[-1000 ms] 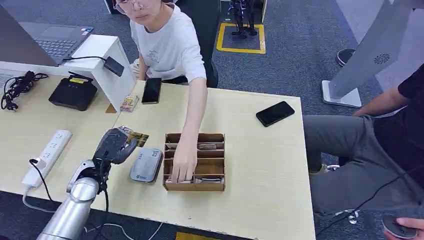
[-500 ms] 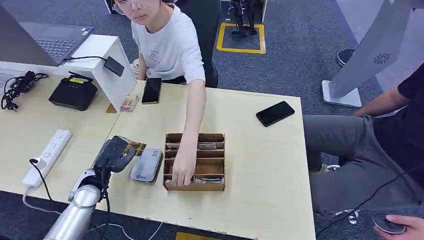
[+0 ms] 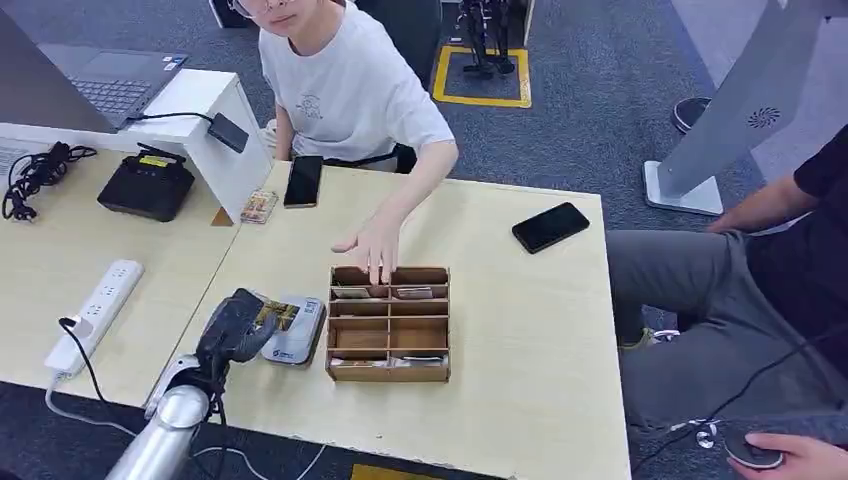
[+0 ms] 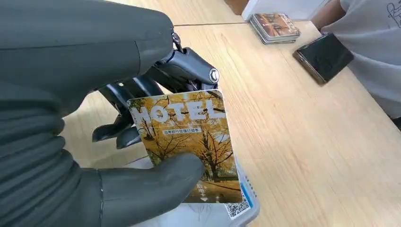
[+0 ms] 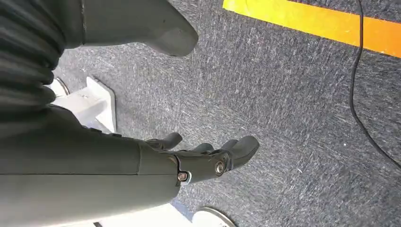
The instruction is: Pass the card to the sensor for recognition and then transmit it.
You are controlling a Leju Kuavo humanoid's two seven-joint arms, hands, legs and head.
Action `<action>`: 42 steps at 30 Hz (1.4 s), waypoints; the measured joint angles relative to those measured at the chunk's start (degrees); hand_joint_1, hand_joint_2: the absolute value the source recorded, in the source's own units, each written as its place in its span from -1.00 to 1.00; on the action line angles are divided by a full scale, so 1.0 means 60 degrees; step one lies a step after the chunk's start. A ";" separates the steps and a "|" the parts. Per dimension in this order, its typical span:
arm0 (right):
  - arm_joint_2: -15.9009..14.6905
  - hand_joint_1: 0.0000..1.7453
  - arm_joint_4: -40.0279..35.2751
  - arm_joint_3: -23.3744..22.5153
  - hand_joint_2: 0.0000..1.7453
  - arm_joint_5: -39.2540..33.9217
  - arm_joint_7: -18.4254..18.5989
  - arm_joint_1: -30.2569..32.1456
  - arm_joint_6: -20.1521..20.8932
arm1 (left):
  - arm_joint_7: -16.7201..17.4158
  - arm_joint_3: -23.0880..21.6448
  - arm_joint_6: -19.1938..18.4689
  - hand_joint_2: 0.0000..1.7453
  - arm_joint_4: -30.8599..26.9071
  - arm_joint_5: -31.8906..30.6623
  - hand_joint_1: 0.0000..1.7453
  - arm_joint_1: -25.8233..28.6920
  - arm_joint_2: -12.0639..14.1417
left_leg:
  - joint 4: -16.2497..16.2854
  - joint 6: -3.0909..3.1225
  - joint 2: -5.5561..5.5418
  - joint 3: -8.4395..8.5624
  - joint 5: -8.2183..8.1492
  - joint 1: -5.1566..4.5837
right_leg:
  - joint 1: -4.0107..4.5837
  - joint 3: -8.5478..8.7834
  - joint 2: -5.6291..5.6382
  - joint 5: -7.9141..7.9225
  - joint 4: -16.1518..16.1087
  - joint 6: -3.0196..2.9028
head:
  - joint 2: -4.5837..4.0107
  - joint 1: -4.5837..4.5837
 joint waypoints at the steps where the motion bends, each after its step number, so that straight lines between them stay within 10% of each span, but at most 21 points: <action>1: 0.0000 -1.00 0.0000 0.0000 1.00 0.0000 0.0000 0.0001 0.0000 | 0.0000 0.0000 0.0000 1.00 0.0000 0.0000 1.00 0.0005 -0.0007 | 0.0000 0.0000 0.0000 0.0000 0.0000 0.0000 | 0.0000 0.0000 0.0000 0.0000 0.0000 0.0000 | 0.0000 0.0000; 42: 0.0000 -1.00 0.0044 0.0270 1.00 0.0175 -0.0273 0.0015 0.0000 | -0.0251 0.1159 0.1771 1.00 0.1789 -0.2630 1.00 0.0246 -0.0732 | -0.0005 -0.0001 -0.0010 0.0031 0.0001 -0.0001 | 0.0000 0.0038 -0.0020 -0.0002 0.0003 -0.0002 | 0.0000 0.0000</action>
